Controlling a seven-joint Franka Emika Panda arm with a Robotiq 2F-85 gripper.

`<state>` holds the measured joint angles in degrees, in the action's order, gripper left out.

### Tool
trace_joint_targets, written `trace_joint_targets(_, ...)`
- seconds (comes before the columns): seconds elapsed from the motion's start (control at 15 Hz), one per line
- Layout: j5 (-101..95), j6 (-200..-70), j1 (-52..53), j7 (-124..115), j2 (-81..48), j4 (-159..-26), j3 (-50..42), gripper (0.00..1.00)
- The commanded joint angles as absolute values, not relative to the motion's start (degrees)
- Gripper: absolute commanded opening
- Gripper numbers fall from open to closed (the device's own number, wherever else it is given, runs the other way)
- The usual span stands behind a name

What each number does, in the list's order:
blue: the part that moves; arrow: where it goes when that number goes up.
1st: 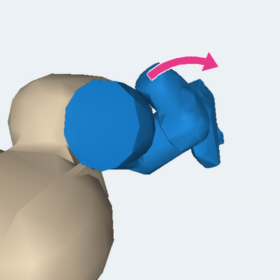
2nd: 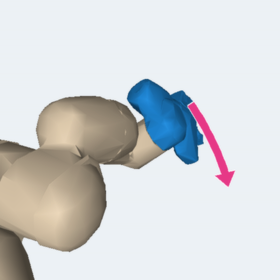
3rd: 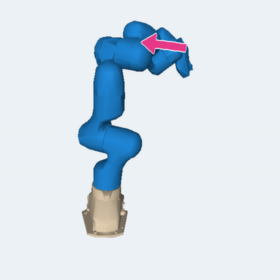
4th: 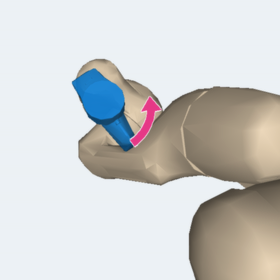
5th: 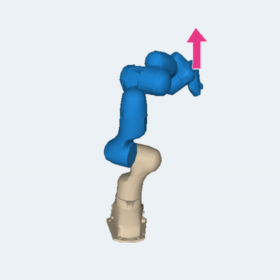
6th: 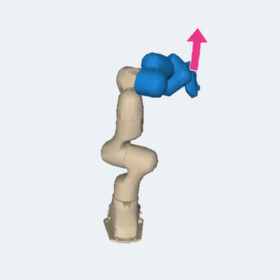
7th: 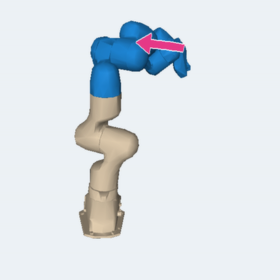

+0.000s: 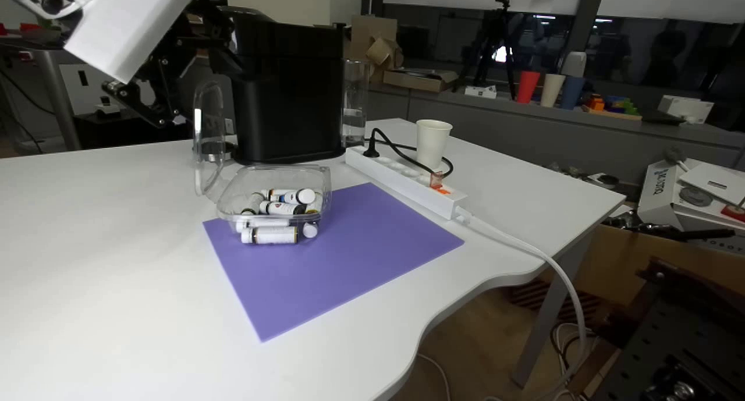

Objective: Close the lid of the colourless bowl

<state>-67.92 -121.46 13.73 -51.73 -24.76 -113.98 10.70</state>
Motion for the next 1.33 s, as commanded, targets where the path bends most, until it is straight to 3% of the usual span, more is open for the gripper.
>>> trace_joint_targets(0.0, -60.9, -122.89, 11.58, -52.21, -20.3, -117.12, 9.88, 1.0)
trace_joint_targets(1.27, -17.3, -132.5, 2.78, -27.79, -14.28, -125.91, -0.11, 1.0)
